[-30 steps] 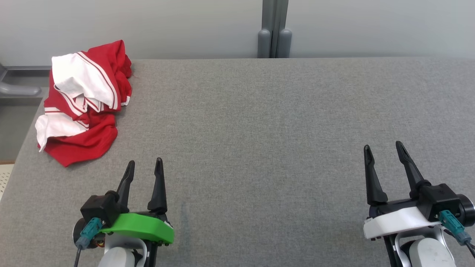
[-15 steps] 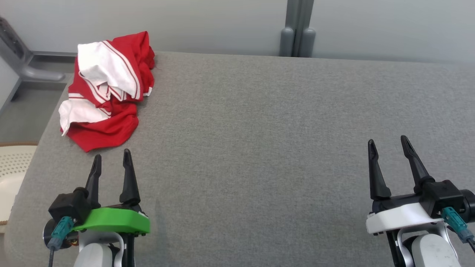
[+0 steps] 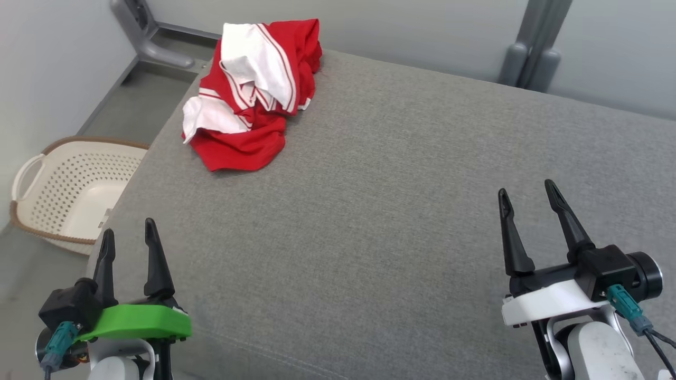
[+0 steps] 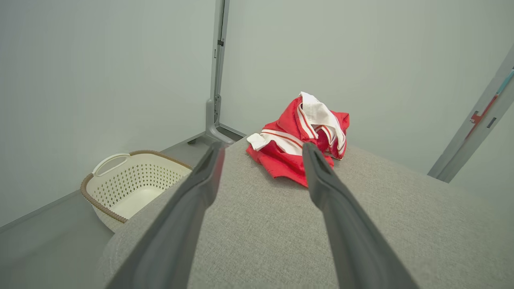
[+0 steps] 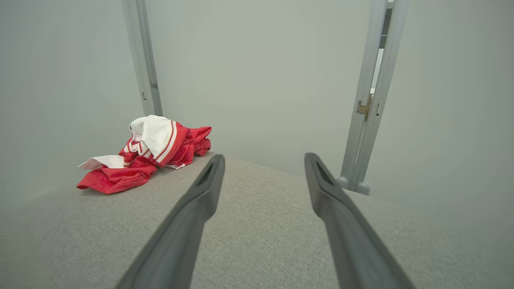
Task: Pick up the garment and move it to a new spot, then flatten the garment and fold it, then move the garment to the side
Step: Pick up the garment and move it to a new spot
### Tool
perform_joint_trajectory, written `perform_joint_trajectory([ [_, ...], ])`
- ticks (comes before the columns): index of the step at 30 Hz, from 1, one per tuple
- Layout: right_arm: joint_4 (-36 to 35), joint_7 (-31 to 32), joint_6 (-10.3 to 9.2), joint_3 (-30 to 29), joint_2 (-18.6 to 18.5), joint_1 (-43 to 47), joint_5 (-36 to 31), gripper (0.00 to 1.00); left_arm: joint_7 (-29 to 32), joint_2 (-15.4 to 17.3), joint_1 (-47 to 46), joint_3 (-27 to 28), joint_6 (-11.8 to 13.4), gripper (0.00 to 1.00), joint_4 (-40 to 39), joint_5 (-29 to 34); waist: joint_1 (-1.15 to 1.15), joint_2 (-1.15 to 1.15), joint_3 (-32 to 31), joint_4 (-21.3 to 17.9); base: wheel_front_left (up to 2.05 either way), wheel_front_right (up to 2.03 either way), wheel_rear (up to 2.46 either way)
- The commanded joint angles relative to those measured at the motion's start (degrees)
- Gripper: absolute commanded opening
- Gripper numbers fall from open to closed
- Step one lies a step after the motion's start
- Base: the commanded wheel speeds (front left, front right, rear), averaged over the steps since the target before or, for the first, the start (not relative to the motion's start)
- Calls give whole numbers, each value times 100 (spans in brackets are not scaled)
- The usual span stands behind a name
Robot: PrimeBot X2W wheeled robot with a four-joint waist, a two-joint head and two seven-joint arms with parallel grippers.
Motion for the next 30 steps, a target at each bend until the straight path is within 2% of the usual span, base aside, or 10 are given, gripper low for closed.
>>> perform_joint_trajectory([
  [1,18,-18,-4,28,-21,-56,-4,100,-3,-2,72,8,-36,100,-26,41,0,0,66,399,0,0,0],
  [7,-54,-18,-4,31,-24,-97,-69,100,-3,28,-219,77,-105,100,-50,68,0,0,182,444,0,0,0],
  [13,-192,-18,-4,4,-25,-323,-272,100,155,569,-1303,71,-249,100,123,147,0,0,597,87,0,0,0],
  [18,-412,-18,-4,37,-25,-708,-505,100,709,1250,-2617,160,-321,100,349,155,0,0,1253,-506,0,0,0],
  [22,-630,-18,-4,3,-23,-967,-704,100,1394,1545,-3731,111,-360,100,761,-25,0,0,1782,-948,0,0,0],
  [30,-999,-18,-4,-129,-20,-1143,-954,100,2710,1735,-5091,-84,-430,100,1914,-422,0,0,2555,-1434,0,0,0],
])
